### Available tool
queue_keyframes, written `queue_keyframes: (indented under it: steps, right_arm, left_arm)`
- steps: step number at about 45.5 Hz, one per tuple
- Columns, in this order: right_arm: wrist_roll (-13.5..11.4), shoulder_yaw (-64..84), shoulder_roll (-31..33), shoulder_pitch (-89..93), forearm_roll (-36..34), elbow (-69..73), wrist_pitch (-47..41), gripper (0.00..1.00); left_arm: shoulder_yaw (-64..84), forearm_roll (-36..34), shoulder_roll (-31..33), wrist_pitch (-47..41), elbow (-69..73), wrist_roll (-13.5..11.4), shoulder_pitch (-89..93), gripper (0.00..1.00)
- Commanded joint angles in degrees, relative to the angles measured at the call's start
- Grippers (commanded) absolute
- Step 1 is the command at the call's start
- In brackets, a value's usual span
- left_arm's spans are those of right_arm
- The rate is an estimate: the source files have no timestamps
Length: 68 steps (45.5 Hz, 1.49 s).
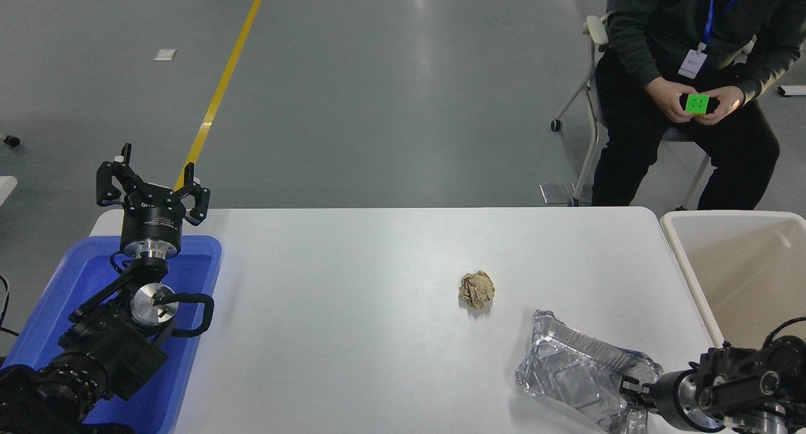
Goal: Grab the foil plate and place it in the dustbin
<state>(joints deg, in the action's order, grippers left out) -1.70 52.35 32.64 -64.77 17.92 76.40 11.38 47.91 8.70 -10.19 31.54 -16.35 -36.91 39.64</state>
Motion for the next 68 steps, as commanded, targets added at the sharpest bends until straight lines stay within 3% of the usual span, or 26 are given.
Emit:
queue_keyframes:
  steps: [1,15,26,41,68]
  right_arm:
    - [0.03,0.12,3.83,-3.78,1.33,3.84,-0.04,0.0]
    - [-0.06,9.08,12.8,-23.99,4.67,14.57,-5.31,0.0]
    - [-0.24,18.66,19.04,-47.18,8.8,16.06,-21.03,0.0]
    - [-0.5,27.72,18.95,-67.59,12.93,15.97,-37.3,0.0]
    - [-0.94,28.95,18.34,-78.84,16.54,14.66,-49.26,0.0]
  left_arm:
    - [-0.01,0.0,0.0,0.01,0.0,0.0,0.0,0.99]
    - [-0.01,0.0,0.0,0.01,0.0,0.0,0.0,0.99]
    - [-0.01,0.0,0.0,0.01,0.0,0.0,0.0,0.99]
    - [-0.1,0.0,0.0,0.01,0.0,0.0,0.0,0.99]
    - [-0.19,0.0,0.0,0.01,0.0,0.0,0.0,0.99]
